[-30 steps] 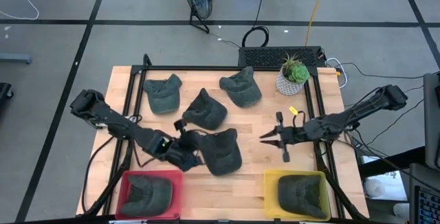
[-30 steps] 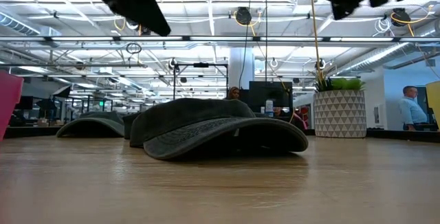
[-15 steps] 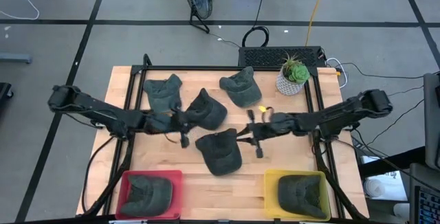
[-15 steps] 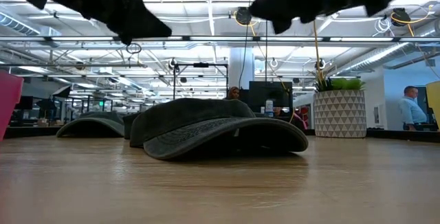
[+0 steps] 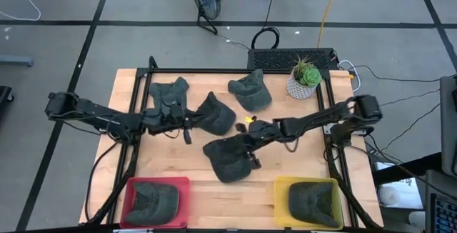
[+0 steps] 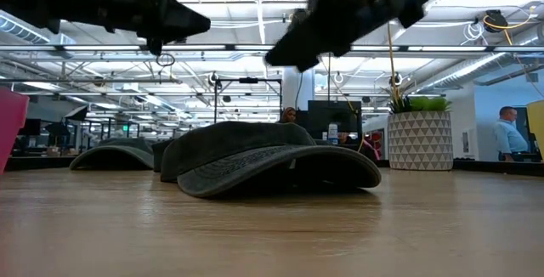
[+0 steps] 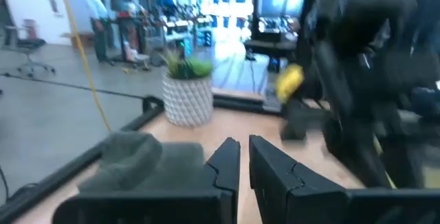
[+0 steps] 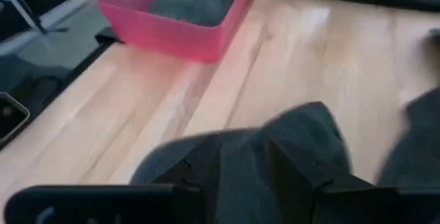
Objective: Pick & Place hat
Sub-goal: Put the black cap into the yellow bin
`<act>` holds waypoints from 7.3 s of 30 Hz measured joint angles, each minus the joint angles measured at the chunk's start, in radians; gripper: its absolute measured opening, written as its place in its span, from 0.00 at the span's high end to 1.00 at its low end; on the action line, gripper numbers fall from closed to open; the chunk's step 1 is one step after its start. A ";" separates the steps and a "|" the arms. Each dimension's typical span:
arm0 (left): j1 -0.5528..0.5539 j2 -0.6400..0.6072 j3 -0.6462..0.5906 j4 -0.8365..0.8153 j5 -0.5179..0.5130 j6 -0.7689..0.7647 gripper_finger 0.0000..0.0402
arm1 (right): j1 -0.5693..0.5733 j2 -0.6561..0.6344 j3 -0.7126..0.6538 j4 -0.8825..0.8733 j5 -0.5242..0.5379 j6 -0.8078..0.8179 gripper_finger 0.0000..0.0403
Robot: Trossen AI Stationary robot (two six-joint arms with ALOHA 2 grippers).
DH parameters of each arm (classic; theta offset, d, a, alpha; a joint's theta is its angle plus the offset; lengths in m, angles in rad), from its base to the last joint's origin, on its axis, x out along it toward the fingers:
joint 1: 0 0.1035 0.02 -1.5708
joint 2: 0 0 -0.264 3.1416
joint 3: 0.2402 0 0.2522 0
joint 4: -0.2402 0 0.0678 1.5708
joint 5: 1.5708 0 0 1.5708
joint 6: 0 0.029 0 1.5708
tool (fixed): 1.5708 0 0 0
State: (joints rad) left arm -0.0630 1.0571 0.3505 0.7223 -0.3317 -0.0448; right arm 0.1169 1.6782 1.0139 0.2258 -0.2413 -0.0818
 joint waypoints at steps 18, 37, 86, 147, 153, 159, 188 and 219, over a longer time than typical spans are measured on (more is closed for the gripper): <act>0.028 -0.053 0.001 0.060 0.152 -0.013 0.91 | -0.012 0.157 0.120 -0.168 -0.017 0.107 0.71; -0.006 -0.054 0.001 0.069 0.148 -0.073 0.91 | 0.056 0.157 0.072 -0.171 0.139 0.122 0.63; -0.018 -0.054 0.000 0.097 0.059 0.021 0.91 | 0.077 -0.247 0.072 -0.635 0.373 0.512 1.00; 0.095 -0.054 0.000 0.172 0.150 -0.069 0.91 | 0.147 -0.710 0.072 -1.212 0.425 1.000 1.00; 0.098 -0.054 0.000 0.215 0.143 -0.109 0.91 | 0.146 -0.722 0.072 -1.358 0.339 1.299 1.00; 0.097 -0.054 0.000 0.257 0.150 -0.114 0.91 | 0.172 -0.759 0.072 -1.345 0.234 1.531 1.00; 0.161 -0.054 0.000 0.277 0.152 -0.100 0.91 | 0.742 -0.588 0.073 -0.547 0.903 1.675 1.00; 0.117 -0.054 0.000 0.221 0.253 -0.168 0.91 | 0.547 -0.353 0.432 -1.268 0.791 1.361 1.00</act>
State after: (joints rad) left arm 0.0544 1.0031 0.3508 0.9436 -0.0788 -0.2127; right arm 0.6637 1.3248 1.4457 -1.0423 0.5495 1.2795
